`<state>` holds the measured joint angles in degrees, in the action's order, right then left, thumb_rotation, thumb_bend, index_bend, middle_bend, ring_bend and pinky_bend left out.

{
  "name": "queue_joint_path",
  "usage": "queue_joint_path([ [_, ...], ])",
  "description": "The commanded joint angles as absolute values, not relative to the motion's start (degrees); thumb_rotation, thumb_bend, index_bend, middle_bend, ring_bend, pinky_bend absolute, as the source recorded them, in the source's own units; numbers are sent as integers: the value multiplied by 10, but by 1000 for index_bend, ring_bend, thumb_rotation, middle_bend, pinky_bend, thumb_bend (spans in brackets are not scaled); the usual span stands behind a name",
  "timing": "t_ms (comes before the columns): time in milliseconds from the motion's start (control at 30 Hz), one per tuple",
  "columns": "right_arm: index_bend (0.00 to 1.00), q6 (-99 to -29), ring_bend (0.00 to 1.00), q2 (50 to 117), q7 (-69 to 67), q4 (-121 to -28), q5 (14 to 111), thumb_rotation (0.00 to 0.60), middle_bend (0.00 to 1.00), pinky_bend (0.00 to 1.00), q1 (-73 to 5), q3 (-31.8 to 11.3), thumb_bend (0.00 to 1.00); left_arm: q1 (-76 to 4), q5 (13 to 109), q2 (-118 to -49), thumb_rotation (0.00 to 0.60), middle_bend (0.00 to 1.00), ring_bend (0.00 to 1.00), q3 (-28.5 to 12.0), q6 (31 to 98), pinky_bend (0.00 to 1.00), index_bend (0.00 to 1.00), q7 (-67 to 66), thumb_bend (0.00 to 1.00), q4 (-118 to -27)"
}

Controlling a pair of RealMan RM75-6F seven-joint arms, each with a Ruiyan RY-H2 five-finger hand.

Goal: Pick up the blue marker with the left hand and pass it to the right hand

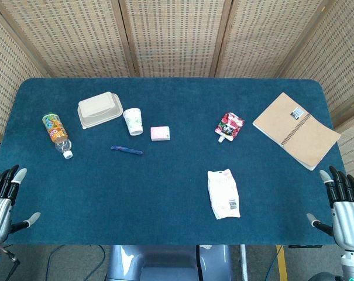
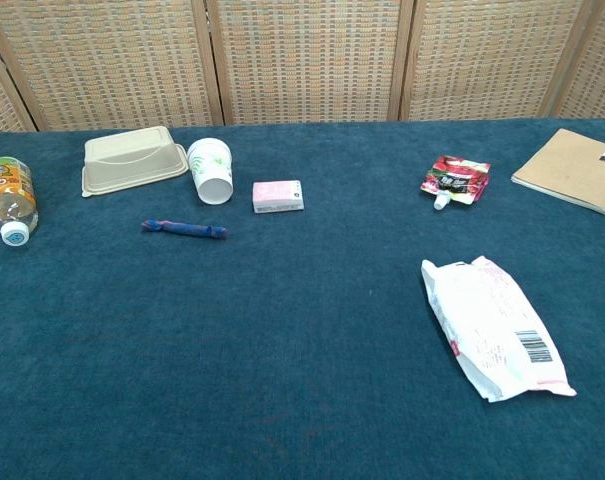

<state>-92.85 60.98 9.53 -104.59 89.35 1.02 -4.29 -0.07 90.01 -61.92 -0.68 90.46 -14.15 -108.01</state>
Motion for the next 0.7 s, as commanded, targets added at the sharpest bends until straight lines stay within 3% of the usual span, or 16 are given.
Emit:
queue_joint_path([
  [33, 0, -927, 0, 611, 97, -1047, 893, 600, 0, 0, 10, -43, 0, -2, 897, -619, 600, 0, 0, -9, 903, 0, 0, -140, 0, -1080],
  [200, 0, -925, 0, 612, 98, -1048, 893, 600, 0, 0, 9, -43, 0, -16, 880, -623, 600, 0, 0, -17, 880, 0, 0, -137, 0, -1071],
  [333, 0, -923, 0, 611, 99, -1048, 890, 600, 0, 0, 7, -45, 0, -66, 860, -650, 600, 0, 0, -58, 835, 0, 0, -99, 24, -1032],
  [467, 0, -919, 0, 615, 107, -1047, 885, 600, 0, 0, 5, -46, 0, -135, 813, -679, 600, 0, 0, -102, 750, 0, 67, -75, 24, -983],
  [533, 0, -914, 0, 618, 116, -1046, 878, 600, 0, 0, 1, -50, 0, -201, 765, -703, 600, 0, 0, -136, 664, 0, 122, -80, 25, -937],
  [600, 0, -911, 0, 621, 122, -1046, 872, 600, 0, 0, -1, -52, 0, -236, 733, -720, 600, 0, 0, -152, 620, 0, 158, -89, 31, -907],
  [700, 0, -902, 0, 627, 135, -1040, 858, 600, 0, 0, -5, -56, 0, -299, 681, -765, 600, 0, 0, -175, 550, 0, 258, -98, 117, -844],
])
